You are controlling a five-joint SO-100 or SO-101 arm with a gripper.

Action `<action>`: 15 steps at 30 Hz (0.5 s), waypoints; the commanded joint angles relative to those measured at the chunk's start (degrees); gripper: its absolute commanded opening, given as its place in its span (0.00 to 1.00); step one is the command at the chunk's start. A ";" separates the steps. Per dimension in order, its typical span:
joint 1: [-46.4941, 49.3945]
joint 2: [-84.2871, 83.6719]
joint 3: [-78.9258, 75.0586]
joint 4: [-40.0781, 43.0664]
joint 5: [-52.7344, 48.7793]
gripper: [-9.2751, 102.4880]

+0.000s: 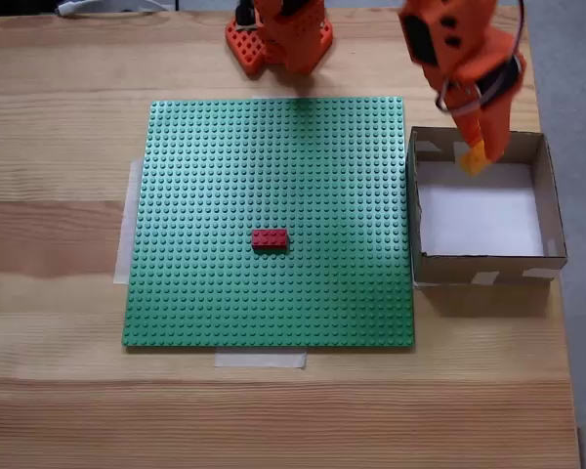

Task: Pick the yellow lego block and put it in the box.

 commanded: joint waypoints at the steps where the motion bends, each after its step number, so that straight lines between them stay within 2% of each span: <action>1: -0.44 -3.52 -4.04 -0.62 -0.09 0.08; 15: -3.69 -18.63 -6.59 -3.69 2.02 0.08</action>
